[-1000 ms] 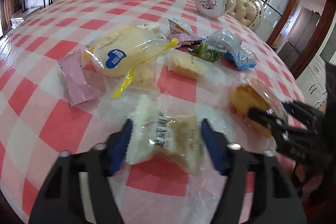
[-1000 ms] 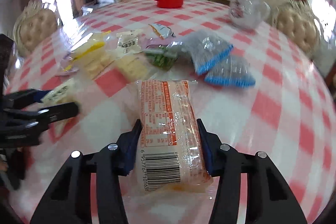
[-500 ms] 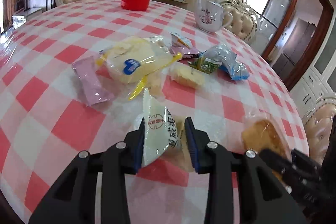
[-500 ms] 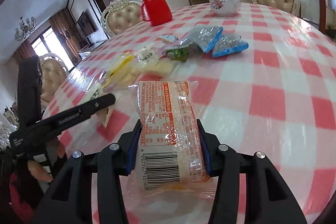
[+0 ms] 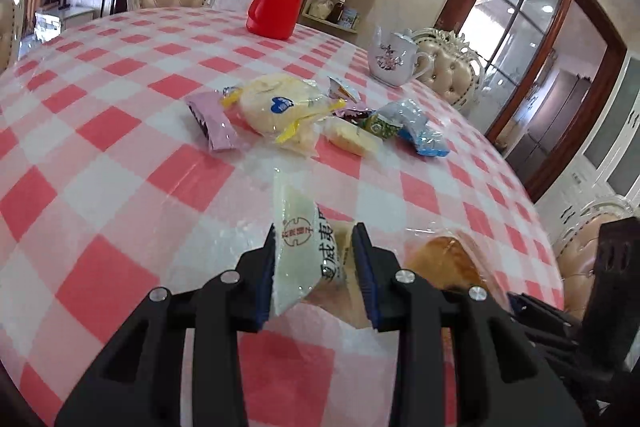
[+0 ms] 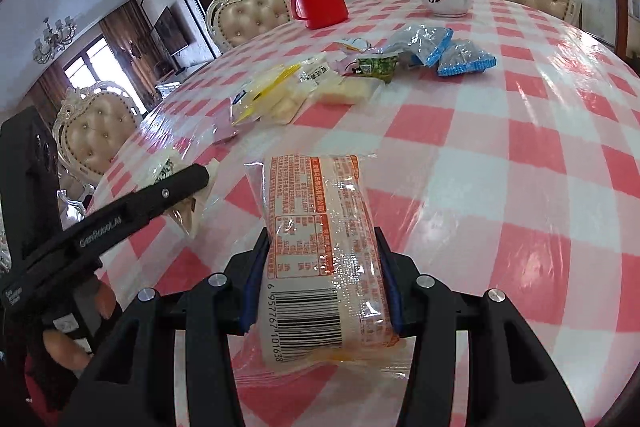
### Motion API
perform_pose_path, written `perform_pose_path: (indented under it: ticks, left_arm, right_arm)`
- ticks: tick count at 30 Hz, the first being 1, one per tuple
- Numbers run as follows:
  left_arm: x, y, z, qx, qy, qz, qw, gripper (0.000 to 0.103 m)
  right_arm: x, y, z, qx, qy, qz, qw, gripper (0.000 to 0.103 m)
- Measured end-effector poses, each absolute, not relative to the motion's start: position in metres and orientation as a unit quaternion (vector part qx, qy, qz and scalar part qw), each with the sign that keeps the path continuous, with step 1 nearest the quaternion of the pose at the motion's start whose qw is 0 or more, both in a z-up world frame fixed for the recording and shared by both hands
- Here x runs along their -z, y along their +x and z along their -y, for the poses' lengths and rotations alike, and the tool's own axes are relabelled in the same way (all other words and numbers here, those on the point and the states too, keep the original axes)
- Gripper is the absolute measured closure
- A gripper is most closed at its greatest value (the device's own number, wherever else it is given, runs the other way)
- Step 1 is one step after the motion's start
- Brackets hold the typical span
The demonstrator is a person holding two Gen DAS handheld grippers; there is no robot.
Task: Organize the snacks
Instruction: 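Grasp the wrapped cake loaf with the right tool while the left tool grasps a cream bun pack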
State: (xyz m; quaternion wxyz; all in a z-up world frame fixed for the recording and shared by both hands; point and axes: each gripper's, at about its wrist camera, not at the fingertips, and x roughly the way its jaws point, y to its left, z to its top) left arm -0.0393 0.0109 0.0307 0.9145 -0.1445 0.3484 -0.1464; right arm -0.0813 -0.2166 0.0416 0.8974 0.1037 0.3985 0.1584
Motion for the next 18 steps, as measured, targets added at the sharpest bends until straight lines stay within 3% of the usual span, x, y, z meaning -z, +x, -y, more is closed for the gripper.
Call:
perform_pose_path:
  ticks: [7, 18]
  left_arm:
    - [-0.031, -0.062, -0.021, 0.151, -0.157, -0.344, 0.913, 0.067]
    - [-0.049, -0.114, -0.023, 0.117, -0.093, -0.351, 0.924, 0.066]
  right_arm:
    - [-0.041, -0.093, 0.212, -0.162, 0.112, -0.401, 0.895, 0.055]
    - [-0.041, -0.109, 0.203, -0.167, 0.114, -0.401, 0.893, 0.055]
